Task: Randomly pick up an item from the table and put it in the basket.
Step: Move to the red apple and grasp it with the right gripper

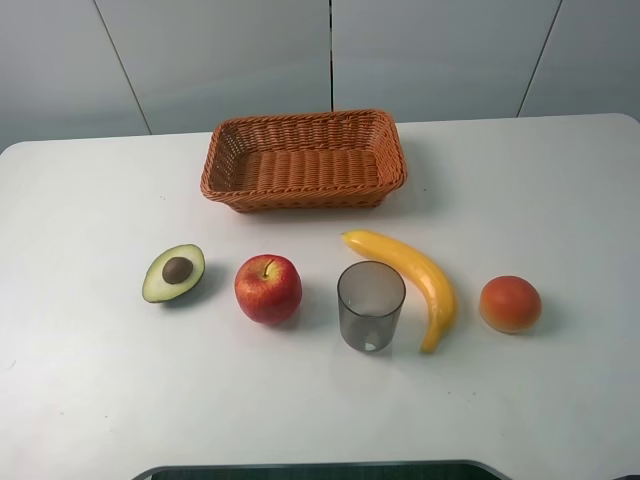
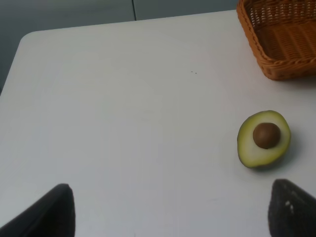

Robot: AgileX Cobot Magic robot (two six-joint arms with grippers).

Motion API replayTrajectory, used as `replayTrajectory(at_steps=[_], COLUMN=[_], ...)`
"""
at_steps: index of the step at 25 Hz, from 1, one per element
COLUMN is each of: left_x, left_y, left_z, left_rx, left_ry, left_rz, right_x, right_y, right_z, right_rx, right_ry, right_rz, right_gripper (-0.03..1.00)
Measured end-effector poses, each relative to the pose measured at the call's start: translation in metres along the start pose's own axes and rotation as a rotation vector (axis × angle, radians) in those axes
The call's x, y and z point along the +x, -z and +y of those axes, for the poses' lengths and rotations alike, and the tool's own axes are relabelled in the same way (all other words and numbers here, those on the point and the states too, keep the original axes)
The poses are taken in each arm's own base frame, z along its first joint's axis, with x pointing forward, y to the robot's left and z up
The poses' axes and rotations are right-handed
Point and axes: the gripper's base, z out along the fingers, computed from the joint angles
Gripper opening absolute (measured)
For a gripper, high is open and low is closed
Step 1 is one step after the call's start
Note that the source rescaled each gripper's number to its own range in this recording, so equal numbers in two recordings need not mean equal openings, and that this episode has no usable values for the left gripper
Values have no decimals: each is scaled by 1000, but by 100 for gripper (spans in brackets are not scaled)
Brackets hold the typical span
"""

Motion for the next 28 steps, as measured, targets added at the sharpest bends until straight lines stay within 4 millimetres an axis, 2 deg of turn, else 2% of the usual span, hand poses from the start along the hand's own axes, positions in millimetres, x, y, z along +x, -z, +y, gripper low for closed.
replayTrajectory(at_steps=[28], left_x=[0], left_y=[0], left_z=[0], left_rx=[0], left_ry=[2], left_rz=[0], right_x=[0], right_y=[0], right_z=[0], right_rx=[-5], right_ry=[3], right_rz=[0], right_gripper=[100])
